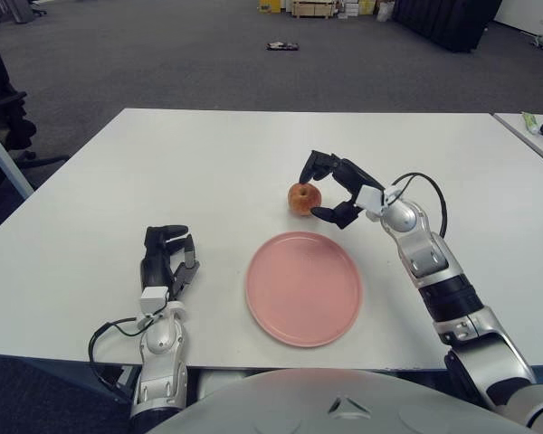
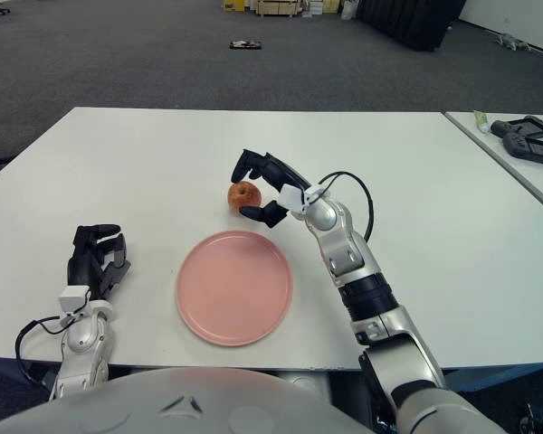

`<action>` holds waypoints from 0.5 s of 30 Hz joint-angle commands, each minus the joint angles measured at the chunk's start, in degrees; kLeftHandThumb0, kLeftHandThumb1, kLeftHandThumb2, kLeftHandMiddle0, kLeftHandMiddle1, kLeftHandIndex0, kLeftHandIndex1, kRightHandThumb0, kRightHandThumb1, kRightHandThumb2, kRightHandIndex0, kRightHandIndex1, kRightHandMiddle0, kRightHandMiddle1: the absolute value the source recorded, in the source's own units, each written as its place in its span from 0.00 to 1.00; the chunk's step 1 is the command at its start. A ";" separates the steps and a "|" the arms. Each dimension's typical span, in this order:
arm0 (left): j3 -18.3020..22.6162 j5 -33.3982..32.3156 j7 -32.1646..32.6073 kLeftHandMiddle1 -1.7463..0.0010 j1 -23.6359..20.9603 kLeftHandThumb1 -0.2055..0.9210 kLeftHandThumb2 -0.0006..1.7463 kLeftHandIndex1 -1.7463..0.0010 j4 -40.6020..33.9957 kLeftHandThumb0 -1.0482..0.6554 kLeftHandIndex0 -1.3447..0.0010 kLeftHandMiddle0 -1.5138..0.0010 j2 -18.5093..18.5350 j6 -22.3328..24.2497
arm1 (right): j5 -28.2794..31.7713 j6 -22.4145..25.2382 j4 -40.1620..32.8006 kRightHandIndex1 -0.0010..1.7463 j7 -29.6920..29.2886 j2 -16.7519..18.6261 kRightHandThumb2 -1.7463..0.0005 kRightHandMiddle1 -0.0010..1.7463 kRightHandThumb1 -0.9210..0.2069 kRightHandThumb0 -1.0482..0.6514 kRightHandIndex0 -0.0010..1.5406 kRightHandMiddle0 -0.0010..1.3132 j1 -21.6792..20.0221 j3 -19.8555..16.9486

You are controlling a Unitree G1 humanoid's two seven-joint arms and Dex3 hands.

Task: Put the apple into the plate.

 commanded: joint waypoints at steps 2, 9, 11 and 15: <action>-0.16 -0.21 -0.55 0.12 1.24 0.95 0.35 0.00 1.65 0.41 0.83 0.73 -0.05 0.72 | -2.43 0.60 6.53 0.19 -2.02 0.56 0.47 0.32 0.44 0.21 0.00 0.00 -4.65 1.20; -0.04 -0.57 -1.00 0.12 1.42 0.95 0.35 0.00 2.29 0.41 0.83 0.73 0.16 -0.47 | -4.63 -0.47 10.75 0.01 -3.61 0.73 0.50 0.10 0.46 0.17 0.00 0.00 -6.62 3.00; -0.02 -0.62 -1.05 0.12 1.51 0.94 0.35 0.00 2.24 0.41 0.83 0.73 0.13 -0.48 | -5.10 -0.86 11.98 0.01 -4.00 1.03 0.51 0.08 0.47 0.17 0.00 0.00 -7.15 3.50; -0.02 -0.62 -1.06 0.10 1.72 0.93 0.36 0.00 1.81 0.41 0.82 0.73 0.01 -0.04 | -5.53 -2.00 15.62 0.00 -4.86 2.04 0.50 0.03 0.52 0.18 0.00 0.00 -8.65 4.43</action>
